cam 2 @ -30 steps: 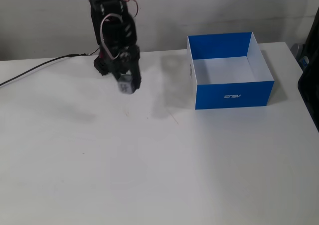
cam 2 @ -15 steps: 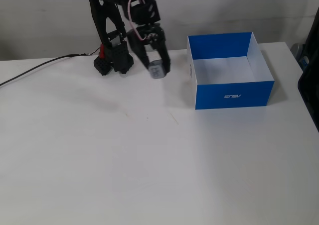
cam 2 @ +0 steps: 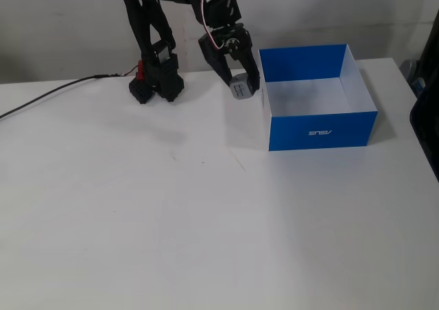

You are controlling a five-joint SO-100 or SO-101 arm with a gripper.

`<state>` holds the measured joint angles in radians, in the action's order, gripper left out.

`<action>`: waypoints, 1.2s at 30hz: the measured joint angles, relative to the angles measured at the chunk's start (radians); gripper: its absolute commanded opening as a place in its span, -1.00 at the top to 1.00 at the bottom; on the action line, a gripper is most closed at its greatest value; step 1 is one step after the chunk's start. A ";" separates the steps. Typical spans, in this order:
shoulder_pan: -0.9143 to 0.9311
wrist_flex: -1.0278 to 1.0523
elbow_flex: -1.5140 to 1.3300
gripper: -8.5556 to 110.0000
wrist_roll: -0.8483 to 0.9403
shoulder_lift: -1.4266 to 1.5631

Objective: Grasp the gray block and put it in the box.

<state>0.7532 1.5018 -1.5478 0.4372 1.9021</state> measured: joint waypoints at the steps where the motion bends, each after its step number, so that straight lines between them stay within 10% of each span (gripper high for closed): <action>1: 0.005 -0.003 0.003 0.85 -0.023 -0.005; 30: 0.397 -0.195 0.109 0.85 -0.235 -0.225; 36: 0.442 -0.178 0.163 0.12 -0.235 -0.252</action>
<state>1.1950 1.3238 -1.3852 0.2025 1.6506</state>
